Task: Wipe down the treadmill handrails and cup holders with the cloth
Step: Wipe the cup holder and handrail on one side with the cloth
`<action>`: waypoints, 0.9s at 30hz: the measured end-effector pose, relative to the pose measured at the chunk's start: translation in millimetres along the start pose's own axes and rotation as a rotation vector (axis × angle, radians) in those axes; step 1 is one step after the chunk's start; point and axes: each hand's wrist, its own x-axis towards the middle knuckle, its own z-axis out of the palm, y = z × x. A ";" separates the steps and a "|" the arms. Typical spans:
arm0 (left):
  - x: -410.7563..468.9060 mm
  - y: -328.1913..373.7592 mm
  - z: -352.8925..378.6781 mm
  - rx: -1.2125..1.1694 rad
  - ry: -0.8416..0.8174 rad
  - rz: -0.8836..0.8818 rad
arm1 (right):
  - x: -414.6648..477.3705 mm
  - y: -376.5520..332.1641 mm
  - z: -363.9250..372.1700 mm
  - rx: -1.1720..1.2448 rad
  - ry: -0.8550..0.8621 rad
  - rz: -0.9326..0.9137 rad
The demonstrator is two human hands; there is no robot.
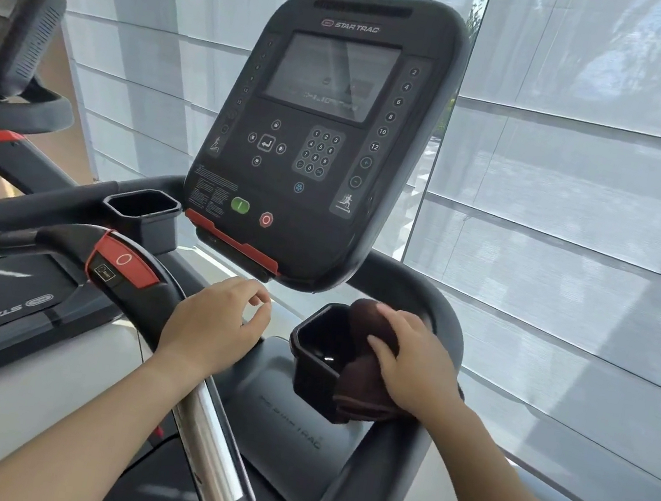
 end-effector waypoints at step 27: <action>-145.2 27.2 -39.8 -0.063 -0.101 0.094 | -124.5 -51.0 -22.5 0.075 -0.241 -0.308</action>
